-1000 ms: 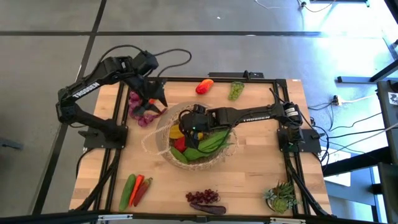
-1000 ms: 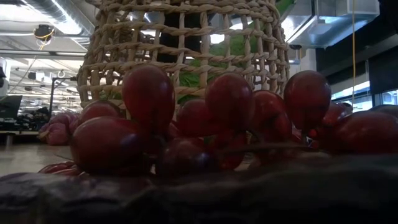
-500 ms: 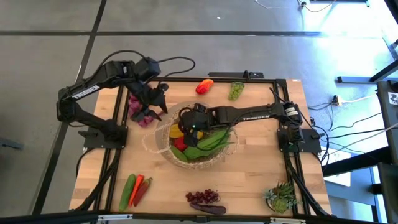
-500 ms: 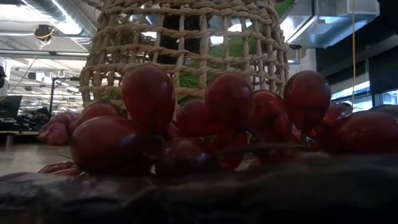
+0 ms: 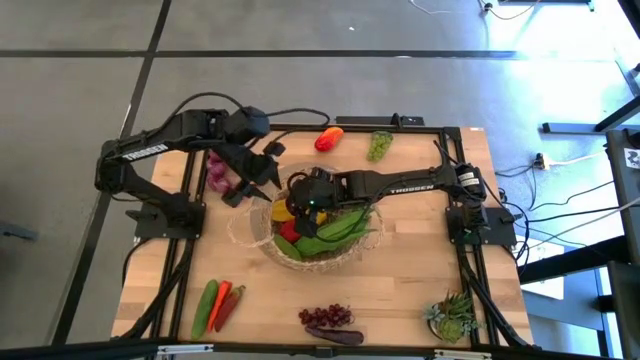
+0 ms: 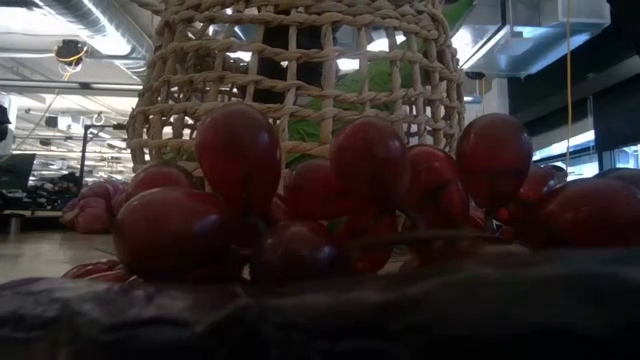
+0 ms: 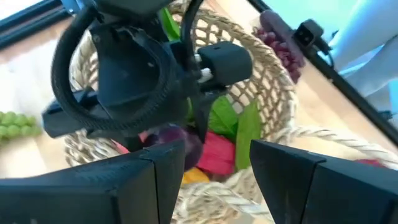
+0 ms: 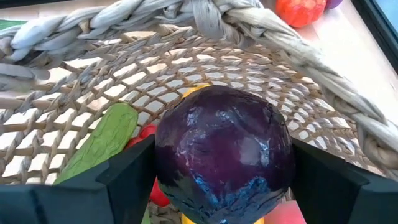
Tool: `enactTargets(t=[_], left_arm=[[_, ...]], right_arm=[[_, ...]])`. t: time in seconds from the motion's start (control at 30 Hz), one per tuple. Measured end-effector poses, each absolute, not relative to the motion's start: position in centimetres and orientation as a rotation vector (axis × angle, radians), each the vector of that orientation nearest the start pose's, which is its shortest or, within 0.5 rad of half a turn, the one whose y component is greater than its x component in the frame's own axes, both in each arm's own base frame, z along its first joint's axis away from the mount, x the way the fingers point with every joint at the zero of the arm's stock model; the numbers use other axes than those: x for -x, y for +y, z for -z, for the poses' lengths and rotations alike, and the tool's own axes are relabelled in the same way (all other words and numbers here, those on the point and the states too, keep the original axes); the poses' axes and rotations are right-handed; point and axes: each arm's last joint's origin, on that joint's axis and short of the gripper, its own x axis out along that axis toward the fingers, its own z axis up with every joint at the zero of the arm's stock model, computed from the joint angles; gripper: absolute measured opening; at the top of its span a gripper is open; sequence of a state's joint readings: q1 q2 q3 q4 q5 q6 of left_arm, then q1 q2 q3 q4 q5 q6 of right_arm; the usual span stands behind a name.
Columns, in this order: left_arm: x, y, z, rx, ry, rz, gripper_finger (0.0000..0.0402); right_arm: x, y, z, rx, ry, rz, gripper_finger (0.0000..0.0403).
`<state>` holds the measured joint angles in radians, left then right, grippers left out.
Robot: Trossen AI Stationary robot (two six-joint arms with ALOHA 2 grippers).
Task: Build produce basket
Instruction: Put the purple plum into the brown basket
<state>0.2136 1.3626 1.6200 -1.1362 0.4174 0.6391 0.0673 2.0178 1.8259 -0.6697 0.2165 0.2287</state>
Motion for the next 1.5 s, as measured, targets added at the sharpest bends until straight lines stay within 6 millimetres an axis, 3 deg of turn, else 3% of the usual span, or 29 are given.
enactTargets(t=[0.2,0.53,0.9,1.5], left_arm=[[-25.34,4.17,-40.14,-0.315,0.778,0.447,0.0171],[-25.23,4.15,-40.16,-0.311,0.781,0.447,0.0171],[-25.2,4.15,-40.15,-0.306,0.784,0.447,0.0171],[-25.2,4.15,-40.14,-0.285,0.79,0.435,0.0171]], right_arm=[[-44.73,2.41,-28.05,-0.093,0.84,0.236,0.0315],[-44.69,2.44,-28.0,-0.1,0.848,0.222,0.0287],[-44.69,2.08,-28.02,-0.059,0.847,0.25,0.0323],[-44.72,2.06,-28.05,-0.084,0.837,0.267,0.0326]])
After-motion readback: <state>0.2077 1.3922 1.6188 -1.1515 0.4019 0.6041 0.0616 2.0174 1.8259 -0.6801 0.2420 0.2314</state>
